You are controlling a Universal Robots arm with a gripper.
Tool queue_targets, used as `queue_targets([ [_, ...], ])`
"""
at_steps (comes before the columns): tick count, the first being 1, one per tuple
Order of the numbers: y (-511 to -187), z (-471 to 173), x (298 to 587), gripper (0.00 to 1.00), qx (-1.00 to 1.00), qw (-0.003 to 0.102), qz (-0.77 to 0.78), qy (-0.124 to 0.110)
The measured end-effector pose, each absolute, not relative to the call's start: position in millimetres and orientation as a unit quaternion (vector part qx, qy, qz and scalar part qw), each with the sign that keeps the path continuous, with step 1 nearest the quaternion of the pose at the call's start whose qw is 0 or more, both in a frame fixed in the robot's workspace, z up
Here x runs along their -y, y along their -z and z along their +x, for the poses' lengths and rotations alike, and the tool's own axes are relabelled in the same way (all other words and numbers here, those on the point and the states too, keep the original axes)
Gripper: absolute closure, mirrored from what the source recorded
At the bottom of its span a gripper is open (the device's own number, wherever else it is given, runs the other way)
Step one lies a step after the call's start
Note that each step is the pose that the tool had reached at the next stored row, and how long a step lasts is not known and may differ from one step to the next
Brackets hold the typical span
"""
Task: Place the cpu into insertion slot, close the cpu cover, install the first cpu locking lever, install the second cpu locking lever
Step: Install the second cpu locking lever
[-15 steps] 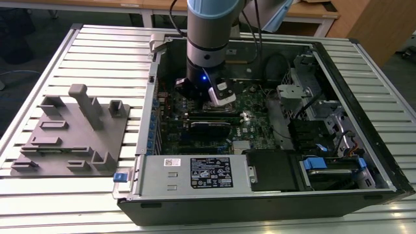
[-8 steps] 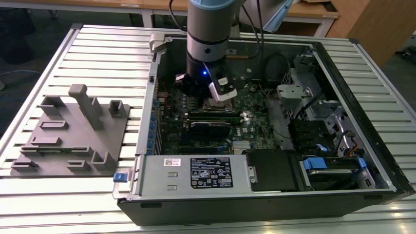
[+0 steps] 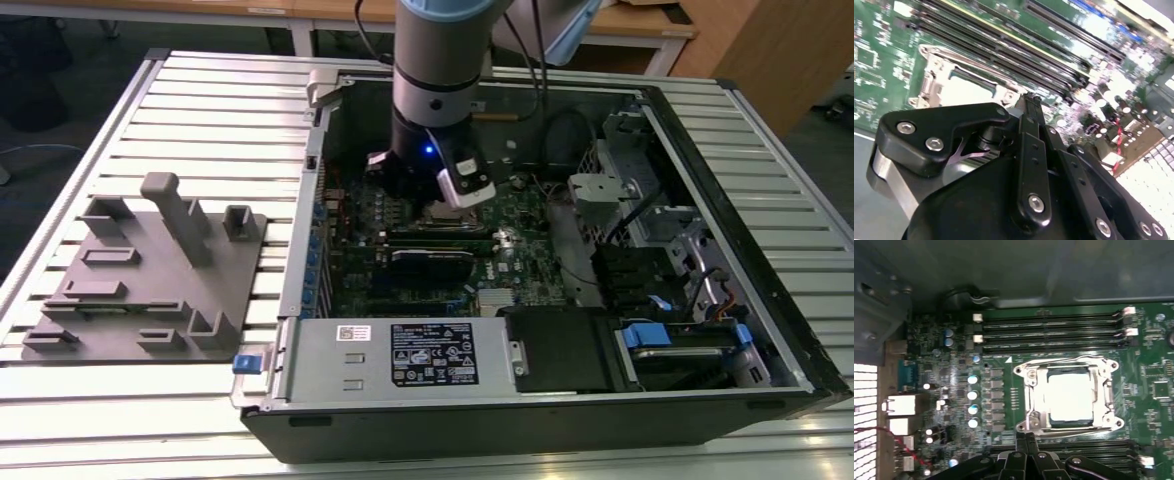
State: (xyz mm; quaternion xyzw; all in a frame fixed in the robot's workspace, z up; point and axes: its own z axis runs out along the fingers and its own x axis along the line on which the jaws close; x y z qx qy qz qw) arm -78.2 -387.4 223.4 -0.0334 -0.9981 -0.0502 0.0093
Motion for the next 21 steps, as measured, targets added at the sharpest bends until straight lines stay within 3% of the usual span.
queue_targets([
  [11, -223, -48, 387, 0.89, 0.998, 0.009, -0.033, 0.05],
  [21, -223, -47, 369, 0.89, 0.998, 0.009, -0.033, 0.05],
])
